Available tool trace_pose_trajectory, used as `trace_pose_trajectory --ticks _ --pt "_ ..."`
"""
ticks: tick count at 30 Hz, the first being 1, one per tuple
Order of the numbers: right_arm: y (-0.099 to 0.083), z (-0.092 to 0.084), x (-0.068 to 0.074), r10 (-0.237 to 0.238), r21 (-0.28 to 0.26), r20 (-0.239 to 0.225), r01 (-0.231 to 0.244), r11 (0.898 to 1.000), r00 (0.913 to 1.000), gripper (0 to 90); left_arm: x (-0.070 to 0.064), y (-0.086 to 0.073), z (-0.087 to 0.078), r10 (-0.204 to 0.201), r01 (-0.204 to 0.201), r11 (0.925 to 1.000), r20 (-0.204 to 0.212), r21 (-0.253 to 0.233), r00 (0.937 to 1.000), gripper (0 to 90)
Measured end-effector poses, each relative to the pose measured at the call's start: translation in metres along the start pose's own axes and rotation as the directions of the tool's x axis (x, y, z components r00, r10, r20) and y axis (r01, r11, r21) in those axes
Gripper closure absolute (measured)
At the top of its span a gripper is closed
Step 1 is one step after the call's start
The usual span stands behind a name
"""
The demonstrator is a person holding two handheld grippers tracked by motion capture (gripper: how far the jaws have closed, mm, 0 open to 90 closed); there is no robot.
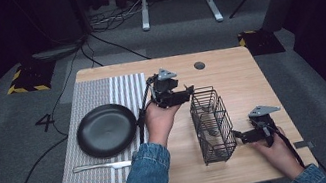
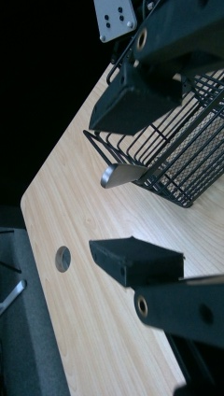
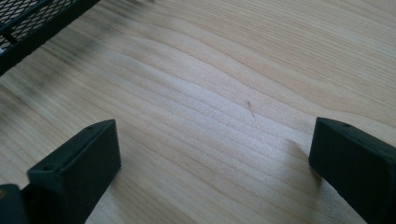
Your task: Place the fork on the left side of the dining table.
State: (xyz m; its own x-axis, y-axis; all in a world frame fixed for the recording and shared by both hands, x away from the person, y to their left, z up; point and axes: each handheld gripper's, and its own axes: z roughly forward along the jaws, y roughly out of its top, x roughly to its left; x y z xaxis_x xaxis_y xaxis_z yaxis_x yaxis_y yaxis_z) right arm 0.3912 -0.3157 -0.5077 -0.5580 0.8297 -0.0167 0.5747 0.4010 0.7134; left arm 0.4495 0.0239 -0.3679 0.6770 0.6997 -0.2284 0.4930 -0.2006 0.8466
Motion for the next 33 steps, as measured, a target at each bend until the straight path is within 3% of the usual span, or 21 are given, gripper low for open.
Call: trace_pose_trajectory --ticks 1,9,15,22,33 --pt "0.0000 0.0000 0.0000 0.000 0.000 0.000 0.000 1.000 1.0000 2.0 0.0019 -0.0010 0.0009 -0.030 0.030 0.9995 0.011 -0.002 0.9995 41.5" --pt "0.0000 0.0000 0.0000 0.000 0.000 0.000 0.000 1.000 1.0000 2.1 0.0027 -0.0032 0.0015 -0.046 0.046 0.9990 0.018 0.001 0.9988 60.6" --pt "0.0000 0.0000 0.0000 0.000 0.000 0.000 0.000 1.000 1.0000 2.1 0.0030 -0.0031 0.0028 -0.100 0.099 0.9948 0.047 0.025 0.9939 69.8" --pt "0.0000 0.0000 0.0001 0.001 0.000 0.000 -0.001 1.000 1.0000 2.1 -0.0007 -0.0006 0.0035 -0.087 0.086 0.9959 0.044 0.029 0.9952 77.2" --pt "-0.0002 -0.0003 -0.0001 -0.002 0.000 0.000 0.002 1.000 1.0000 2.1 -0.0040 0.0001 0.0026 -0.078 0.076 0.9965 0.057 0.033 0.9953 79.1"
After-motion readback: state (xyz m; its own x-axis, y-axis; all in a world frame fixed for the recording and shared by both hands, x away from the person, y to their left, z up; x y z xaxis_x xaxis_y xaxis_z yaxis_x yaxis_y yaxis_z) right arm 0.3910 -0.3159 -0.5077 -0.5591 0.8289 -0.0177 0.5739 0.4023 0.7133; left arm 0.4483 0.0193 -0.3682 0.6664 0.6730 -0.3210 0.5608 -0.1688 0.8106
